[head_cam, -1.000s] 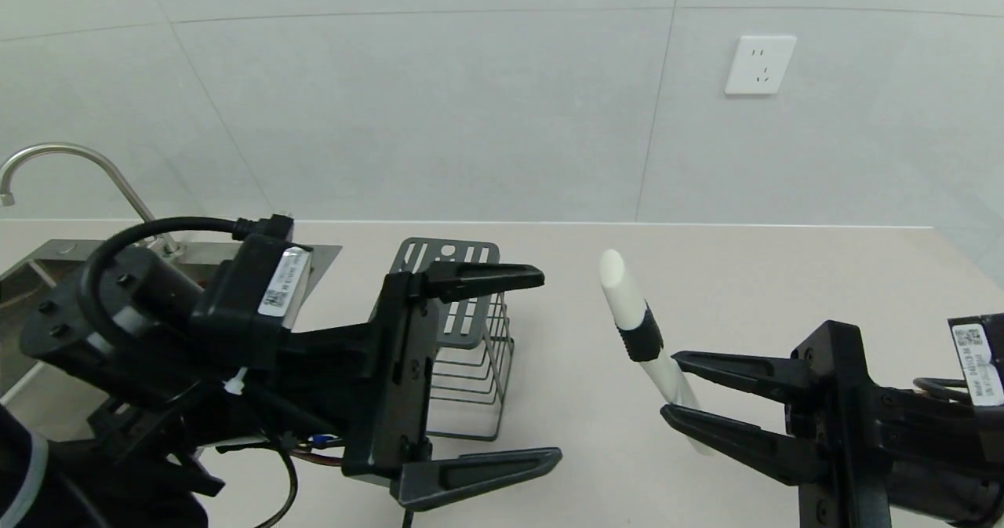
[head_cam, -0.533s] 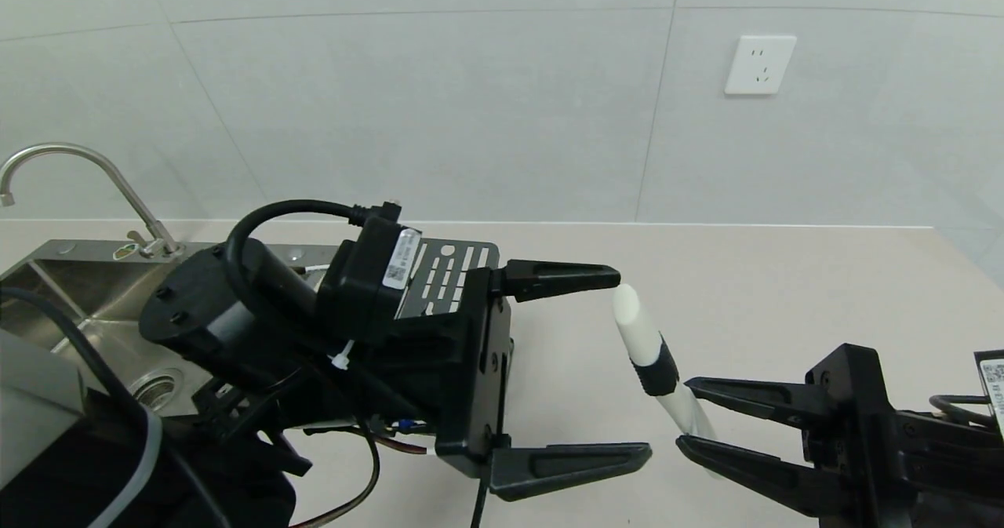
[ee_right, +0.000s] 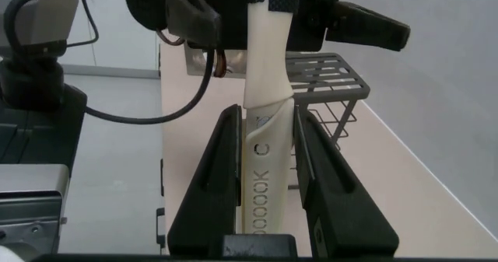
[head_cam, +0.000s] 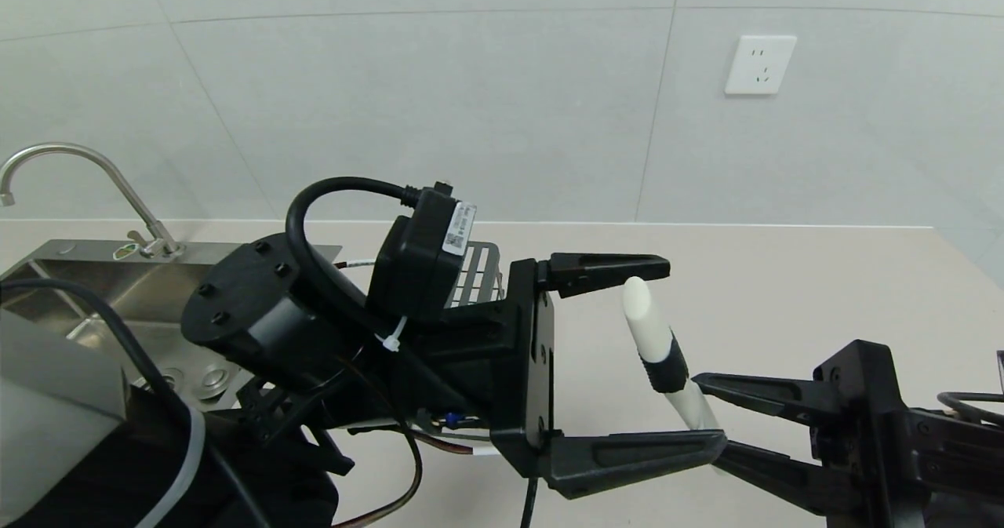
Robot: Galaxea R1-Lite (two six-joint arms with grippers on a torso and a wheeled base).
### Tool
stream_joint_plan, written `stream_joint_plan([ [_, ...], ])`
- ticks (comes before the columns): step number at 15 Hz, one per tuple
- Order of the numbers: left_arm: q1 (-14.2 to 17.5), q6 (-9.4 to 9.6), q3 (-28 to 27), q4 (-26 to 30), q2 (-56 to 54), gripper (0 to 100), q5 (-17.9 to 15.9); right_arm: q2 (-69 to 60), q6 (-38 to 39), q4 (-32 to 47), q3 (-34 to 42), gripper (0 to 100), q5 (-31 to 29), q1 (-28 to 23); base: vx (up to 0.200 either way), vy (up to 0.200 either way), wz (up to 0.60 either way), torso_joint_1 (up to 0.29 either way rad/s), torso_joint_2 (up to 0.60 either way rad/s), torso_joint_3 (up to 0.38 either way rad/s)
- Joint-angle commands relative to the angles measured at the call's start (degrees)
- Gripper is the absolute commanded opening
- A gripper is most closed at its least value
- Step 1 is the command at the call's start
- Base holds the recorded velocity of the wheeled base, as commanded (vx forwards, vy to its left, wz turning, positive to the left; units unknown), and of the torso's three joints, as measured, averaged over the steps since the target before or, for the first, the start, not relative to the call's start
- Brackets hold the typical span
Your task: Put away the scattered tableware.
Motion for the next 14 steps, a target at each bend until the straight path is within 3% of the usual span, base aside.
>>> stream_joint_plan([
  [1, -1.15, -0.21, -0.33, -0.06, -0.25, 100, 0.35, 0.09, -0.07, -0.03, -0.25, 0, -0.09, 0.03, 0.0, 0.0, 0.0, 0.0, 0.0, 0.0],
  [14, -0.89, -2.76, -4.72, -0.06, 0.45, 100, 0.79, 0.88, -0.07, -0.39, -2.19, 0, -0.17, -1.82, 0.0, 0.0, 0.0, 0.0, 0.0, 0.0],
])
